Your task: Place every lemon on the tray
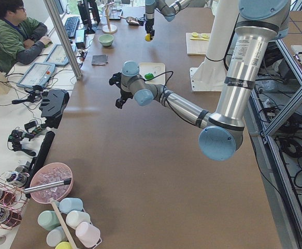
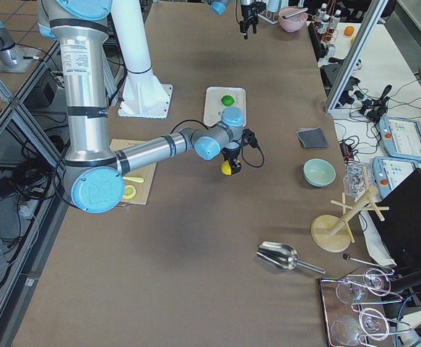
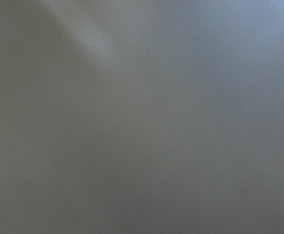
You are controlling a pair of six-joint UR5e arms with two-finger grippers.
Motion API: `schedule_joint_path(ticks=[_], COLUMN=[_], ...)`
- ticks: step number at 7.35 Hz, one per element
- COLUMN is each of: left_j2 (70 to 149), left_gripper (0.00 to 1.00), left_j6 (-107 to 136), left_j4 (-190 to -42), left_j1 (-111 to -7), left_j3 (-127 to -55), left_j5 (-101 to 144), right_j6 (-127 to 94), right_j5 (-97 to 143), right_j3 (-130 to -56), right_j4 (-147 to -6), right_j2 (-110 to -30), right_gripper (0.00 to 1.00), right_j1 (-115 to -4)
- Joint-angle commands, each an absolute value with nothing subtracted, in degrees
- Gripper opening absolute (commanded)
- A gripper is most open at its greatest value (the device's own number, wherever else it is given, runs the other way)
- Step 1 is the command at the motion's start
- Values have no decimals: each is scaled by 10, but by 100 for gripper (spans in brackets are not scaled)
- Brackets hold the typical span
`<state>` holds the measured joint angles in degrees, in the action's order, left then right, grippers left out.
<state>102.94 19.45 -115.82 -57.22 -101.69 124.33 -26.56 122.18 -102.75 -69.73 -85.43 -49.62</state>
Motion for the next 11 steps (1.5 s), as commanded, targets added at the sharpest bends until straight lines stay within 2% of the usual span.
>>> schedule_joint_path(ticks=[1, 3, 5, 6, 7, 8, 9, 11], left_j2=[1028, 1028, 1031, 1032, 1033, 1033, 1033, 1028], left_gripper=[99, 99, 99, 99, 99, 99, 99, 99], left_j6=[195, 196, 196, 196, 196, 196, 194, 193], left_j4=[-1158, -1159, -1159, -1159, -1159, -1159, -1159, -1155], left_j1=[-572, -571, -570, -570, -569, -569, -569, -568], left_j3=[-1017, -1016, -1015, -1015, -1015, -1016, -1016, -1014], left_j5=[1244, 1244, 1243, 1243, 1243, 1243, 1243, 1239], right_j6=[-429, -604, -663, -664, -677, -702, -703, -692], right_j5=[1216, 1149, 1079, 1070, 1057, 1056, 1039, 1040], right_j3=[-1035, -1027, -973, -941, -938, -937, -938, -943], right_j4=[-732, -737, -744, -743, -743, -743, -743, -743], right_j2=[-762, -681, -609, -583, -573, -564, -552, -549], right_gripper=[0, 0, 0, 4, 9, 40, 99, 100], right_j1=[-445, -369, -317, -311, -306, -301, -301, -315])
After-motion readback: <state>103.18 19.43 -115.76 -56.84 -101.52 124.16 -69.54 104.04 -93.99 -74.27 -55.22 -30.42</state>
